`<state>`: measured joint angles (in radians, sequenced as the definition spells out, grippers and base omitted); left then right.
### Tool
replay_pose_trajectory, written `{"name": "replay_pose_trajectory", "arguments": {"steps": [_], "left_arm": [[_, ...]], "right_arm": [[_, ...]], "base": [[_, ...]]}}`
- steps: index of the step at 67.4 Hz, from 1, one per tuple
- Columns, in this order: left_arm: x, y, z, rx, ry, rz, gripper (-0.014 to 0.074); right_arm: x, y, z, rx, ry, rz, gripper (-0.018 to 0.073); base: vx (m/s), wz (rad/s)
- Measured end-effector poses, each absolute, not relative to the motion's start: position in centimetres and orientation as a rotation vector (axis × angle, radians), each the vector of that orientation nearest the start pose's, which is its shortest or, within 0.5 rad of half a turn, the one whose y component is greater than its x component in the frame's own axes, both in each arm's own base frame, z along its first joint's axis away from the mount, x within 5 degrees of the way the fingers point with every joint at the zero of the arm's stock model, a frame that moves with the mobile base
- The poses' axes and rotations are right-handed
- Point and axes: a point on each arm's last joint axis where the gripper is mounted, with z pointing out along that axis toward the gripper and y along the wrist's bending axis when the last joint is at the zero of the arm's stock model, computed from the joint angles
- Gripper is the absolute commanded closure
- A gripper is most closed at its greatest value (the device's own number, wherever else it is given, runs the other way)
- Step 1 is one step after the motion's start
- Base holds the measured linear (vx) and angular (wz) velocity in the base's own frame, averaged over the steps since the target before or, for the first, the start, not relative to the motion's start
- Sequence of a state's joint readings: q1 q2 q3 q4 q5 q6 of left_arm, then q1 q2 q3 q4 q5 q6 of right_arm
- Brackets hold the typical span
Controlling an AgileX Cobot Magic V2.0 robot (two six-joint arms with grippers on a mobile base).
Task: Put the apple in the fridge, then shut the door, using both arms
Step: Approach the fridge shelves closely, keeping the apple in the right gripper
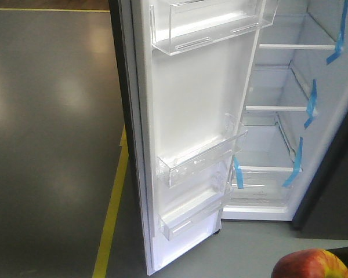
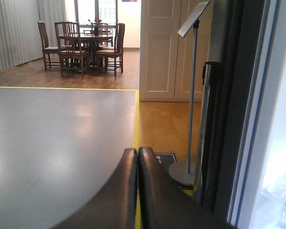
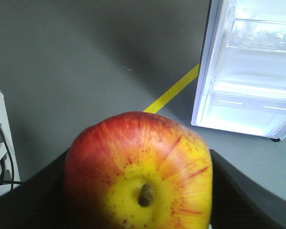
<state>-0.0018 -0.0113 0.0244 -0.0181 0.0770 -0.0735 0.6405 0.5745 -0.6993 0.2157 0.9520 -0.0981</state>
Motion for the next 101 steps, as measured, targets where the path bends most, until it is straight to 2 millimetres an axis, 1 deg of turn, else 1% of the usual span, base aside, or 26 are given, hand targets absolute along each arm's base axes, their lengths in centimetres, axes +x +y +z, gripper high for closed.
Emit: {"name": "replay_pose_trajectory", "arguments": {"steps": [101], "left_arm": [[5.66,-0.02,19.86,-0.069,1.573,-0.074,0.0601]], "right_arm": [[6.36,6.72,32.34,-0.795,2.209,0.539,0.0391]], "base": [[0.05,0.00]]}}
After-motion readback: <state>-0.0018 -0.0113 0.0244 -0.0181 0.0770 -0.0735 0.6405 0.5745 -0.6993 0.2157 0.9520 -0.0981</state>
